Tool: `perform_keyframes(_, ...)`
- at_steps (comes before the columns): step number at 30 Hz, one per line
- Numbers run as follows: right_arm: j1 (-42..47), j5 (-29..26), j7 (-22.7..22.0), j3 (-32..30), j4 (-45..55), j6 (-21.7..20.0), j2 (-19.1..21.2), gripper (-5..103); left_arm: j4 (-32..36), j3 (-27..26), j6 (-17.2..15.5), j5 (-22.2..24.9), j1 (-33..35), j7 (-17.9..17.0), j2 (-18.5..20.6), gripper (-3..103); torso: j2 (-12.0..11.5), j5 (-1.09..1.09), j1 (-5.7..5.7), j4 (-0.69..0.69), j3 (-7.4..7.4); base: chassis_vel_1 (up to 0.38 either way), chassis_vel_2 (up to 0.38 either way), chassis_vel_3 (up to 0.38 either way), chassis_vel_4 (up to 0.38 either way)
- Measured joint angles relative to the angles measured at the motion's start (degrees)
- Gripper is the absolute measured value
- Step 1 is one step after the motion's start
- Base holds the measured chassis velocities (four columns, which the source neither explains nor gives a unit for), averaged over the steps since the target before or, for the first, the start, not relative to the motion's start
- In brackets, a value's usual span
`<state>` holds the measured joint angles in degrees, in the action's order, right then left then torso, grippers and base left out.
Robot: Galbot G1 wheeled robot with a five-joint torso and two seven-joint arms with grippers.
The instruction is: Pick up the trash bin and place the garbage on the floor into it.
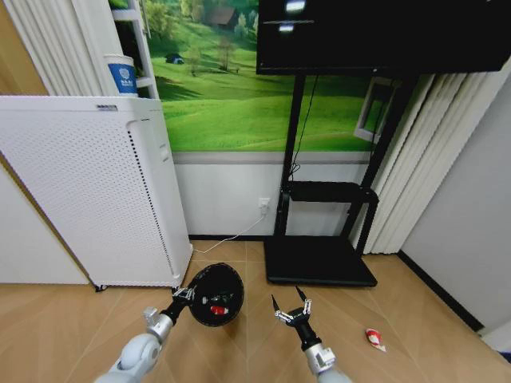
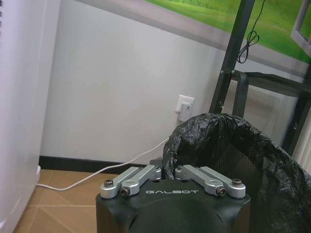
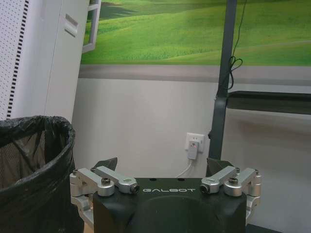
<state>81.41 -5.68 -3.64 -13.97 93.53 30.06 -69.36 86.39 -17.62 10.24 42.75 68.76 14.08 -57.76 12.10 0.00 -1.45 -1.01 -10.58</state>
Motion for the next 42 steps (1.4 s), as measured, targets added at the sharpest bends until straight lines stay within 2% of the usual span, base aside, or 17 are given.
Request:
perform_keyframes(4,0.3,0.2,0.0,-0.1,-0.1,0.0,-0.1,100,-0.3,0.0,0.0,0.1,-0.4,-0.2,-0.3,6,0.0,0.03,0.0,0.02,0.0,-0.272,-0.241,0.254,0.245)
perform_keyframes(7,0.3,0.2,0.0,-0.4,-0.3,0.0,-0.1,100,-0.6,0.7,0.0,0.0,-0.8,-0.3,-0.6,6,0.0,-0.04,-0.01,0.01,0.0,-0.289,-0.291,0.292,0.289)
perform_keyframes(9,0.3,0.2,0.0,-0.6,-0.7,0.0,0.0,100,-0.7,1.1,0.0,-0.1,-1.1,-0.6,-0.8,6,0.0,0.03,0.0,0.03,0.01,-0.307,-0.302,0.307,0.324)
perform_keyframes(12,0.3,0.3,-0.1,-0.7,-1.1,0.1,0.0,100,-0.7,1.4,0.0,-0.1,-1.1,-0.6,-0.9,6,0.0,-0.03,-0.01,0.0,0.0,-0.337,-0.375,0.359,0.337)
perform_keyframes(16,-0.2,2.3,-1.4,-0.9,-2.8,3.1,-0.4,100,-0.9,1.6,0.0,-0.4,-0.9,-0.6,-1.2,6,0.0,0.04,-0.01,0.02,0.0,-0.345,-0.351,0.365,0.353)
perform_keyframes(18,-0.1,3.9,-2.3,-1.4,-3.4,4.0,-0.7,100,-0.9,1.5,0.0,-0.7,-0.6,-0.7,-1.5,6,0.0,-0.01,0.0,0.01,0.0,-0.327,-0.348,0.337,0.358)
perform_keyframes(21,0.6,5.7,-4.0,-2.2,-3.8,3.7,-0.9,100,-0.8,1.1,0.0,-1.2,0.1,-1.4,-2.4,6,0.0,0.02,0.0,-0.02,0.0,-0.188,-0.249,0.242,0.207)
perform_keyframes(23,1.3,6.4,-4.6,-3.3,-3.7,3.3,-0.8,100,-0.5,0.5,0.0,-1.2,0.9,-2.1,-3.2,6,0.0,0.0,-0.01,0.02,-0.01,-0.057,-0.132,0.11,0.046)
perform_keyframes(28,2.8,6.6,-4.7,-5.3,-2.8,2.5,-0.3,100,-0.2,-1.1,0.0,-2.2,1.9,-2.9,-4.3,6,0.0,-0.02,0.0,0.02,0.0,0.023,0.005,0.003,-0.037)
perform_keyframes(29,3.5,6.5,-4.7,-6.0,-2.2,2.0,-0.2,100,0.1,-2.1,-0.1,-3.4,2.5,-4.5,-4.9,6,0.0,-0.02,-0.01,0.02,0.0,0.098,0.105,-0.09,-0.103)
perform_keyframes(30,3.5,6.5,-4.7,-6.0,-2.2,2.0,-0.2,100,0.1,-2.1,-0.1,-3.4,2.5,-4.5,-4.9,6,0.0,-0.02,-0.01,0.02,0.0,0.098,0.105,-0.09,-0.103)
perform_keyframes(32,4.5,6.8,-4.8,-7.3,-1.3,0.2,-0.2,100,1.5,-4.4,-0.8,-6.0,3.9,-8.3,-5.7,6,0.0,-0.01,-0.01,0.05,0.0,0.076,0.084,-0.037,-0.066)
perform_keyframes(33,4.5,6.8,-4.8,-7.3,-1.3,0.2,-0.2,100,1.5,-4.4,-0.8,-6.0,3.9,-8.3,-5.7,6,0.0,-0.01,-0.01,0.05,0.0,0.054,0.084,-0.02,-0.052)
perform_keyframes(34,5.4,7.7,-5.1,-7.8,-1.1,-1.9,-0.2,100,2.4,-5.8,-1.5,-6.6,5.1,-10.3,-6.2,6,0.0,0.0,-0.01,0.05,0.0,0.0,0.0,0.0,0.0)
perform_keyframes(35,5.4,7.7,-5.1,-7.8,-1.1,-1.9,-0.2,100,2.4,-5.8,-1.5,-6.6,5.1,-10.3,-6.2,6,0.0,0.0,-0.01,0.05,0.0,0.0,0.0,0.0,0.0)
perform_keyframes(40,7.3,7.4,-6.1,-7.0,-2.3,-12.7,0.4,100,4.2,-10.3,-1.8,-6.4,8.0,-11.9,-6.9,6,0.0,0.01,0.0,-0.01,0.0,0.0,0.0,0.0,0.0)
perform_keyframes(42,7.2,7.3,-6.0,-6.7,-2.9,-14.2,0.7,100,4.5,-10.9,-1.7,-6.1,8.4,-11.9,-6.9,6,0.0,-0.01,0.0,0.0,0.0,0.0,0.0,0.0,0.0)
